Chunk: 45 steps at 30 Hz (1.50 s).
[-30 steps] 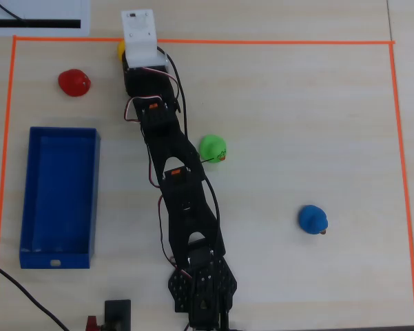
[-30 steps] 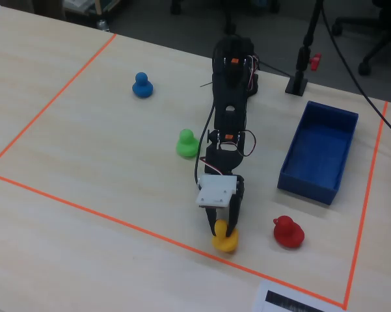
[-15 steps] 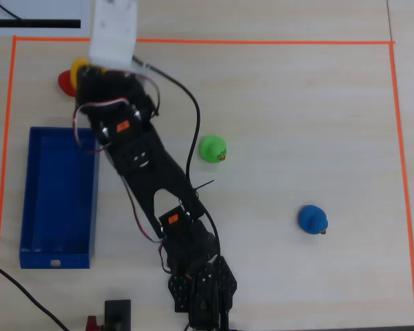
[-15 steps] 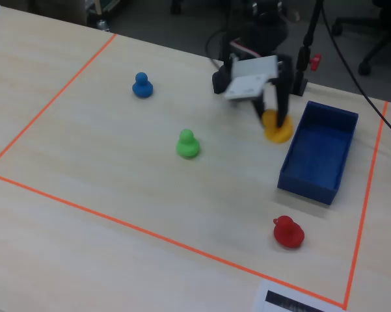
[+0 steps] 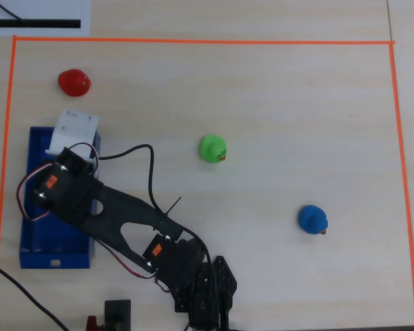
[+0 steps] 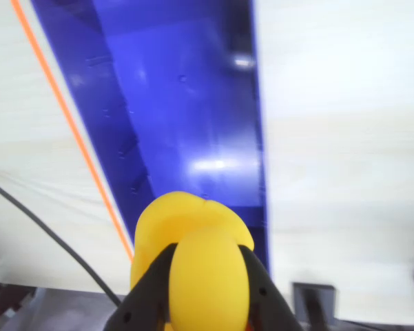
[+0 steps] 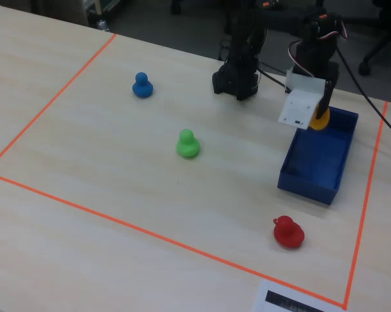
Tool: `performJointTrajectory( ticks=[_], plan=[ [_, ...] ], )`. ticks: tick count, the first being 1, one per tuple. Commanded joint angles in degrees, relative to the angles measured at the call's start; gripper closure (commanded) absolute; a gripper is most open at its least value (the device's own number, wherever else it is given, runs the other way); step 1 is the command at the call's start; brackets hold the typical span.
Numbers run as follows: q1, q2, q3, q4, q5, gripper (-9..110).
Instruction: Grasp yellow duck and put it into box.
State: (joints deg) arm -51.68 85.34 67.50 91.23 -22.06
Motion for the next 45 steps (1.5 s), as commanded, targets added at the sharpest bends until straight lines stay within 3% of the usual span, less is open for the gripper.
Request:
performJointTrajectory(
  ticks=[1, 6, 14, 18, 20, 23, 29, 34, 39, 45],
  plan=[
    [-3.08, -0.18, -0.18, -4.66, 2.20, 101],
    [-4.92, -4.13, -0.18, -9.14, 1.93, 101],
    [-4.13, -8.53, 2.20, -13.01, -1.49, 65],
    [-1.05, -6.77, -0.09, -10.28, -4.92, 55],
    [1.76, -3.08, -1.93, -7.65, -7.21, 64],
    [8.09, 9.23, 0.53, -5.01, -11.43, 100],
    [27.77, 49.66, 31.11, -14.68, -26.89, 101],
    [43.15, 82.44, 70.58, -25.66, -38.67, 101],
    [49.83, 98.79, 96.77, -25.93, -42.98, 101],
    [50.36, 104.33, 109.07, -18.72, -47.90, 101]
  ],
)
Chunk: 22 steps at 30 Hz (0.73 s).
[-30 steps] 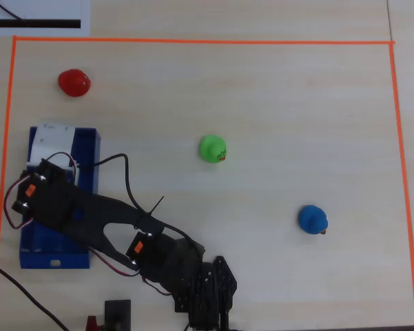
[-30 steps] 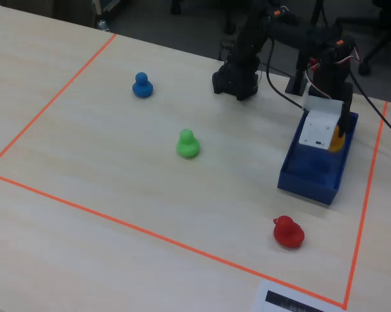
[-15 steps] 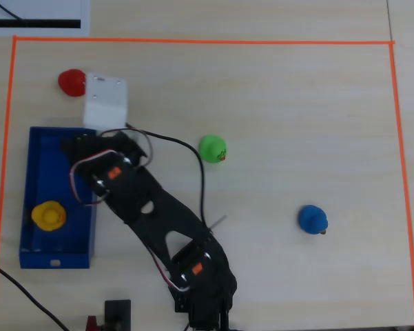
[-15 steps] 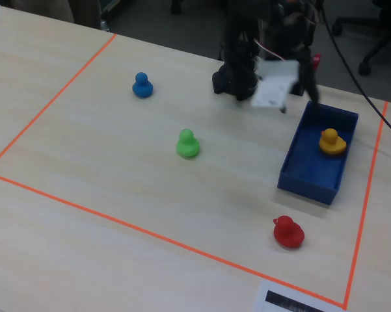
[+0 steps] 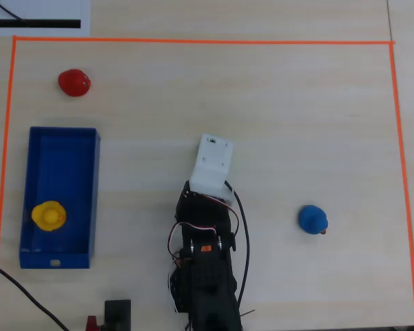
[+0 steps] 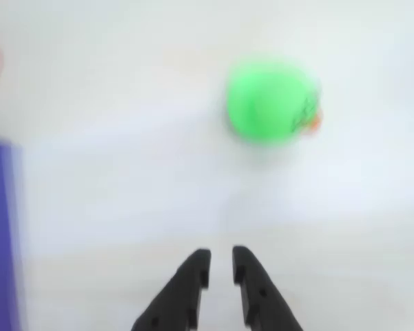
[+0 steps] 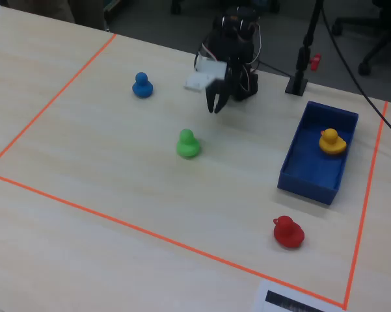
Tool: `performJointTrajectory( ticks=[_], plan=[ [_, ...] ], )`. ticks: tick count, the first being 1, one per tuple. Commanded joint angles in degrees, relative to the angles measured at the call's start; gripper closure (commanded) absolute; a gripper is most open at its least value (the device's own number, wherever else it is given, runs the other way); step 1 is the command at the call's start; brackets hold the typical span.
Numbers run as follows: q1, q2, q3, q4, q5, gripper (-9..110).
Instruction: Grasp yellow duck and put it into box.
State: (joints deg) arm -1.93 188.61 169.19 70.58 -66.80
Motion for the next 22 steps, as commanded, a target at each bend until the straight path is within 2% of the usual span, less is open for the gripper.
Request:
performJointTrajectory(
  ticks=[1, 5, 22],
  plan=[
    [1.23, 1.23, 9.05, 4.04, -6.50, 101],
    [3.34, 1.14, 9.05, 4.39, -5.63, 98],
    [3.08, 1.14, 9.05, 4.39, -5.63, 97]
  ],
)
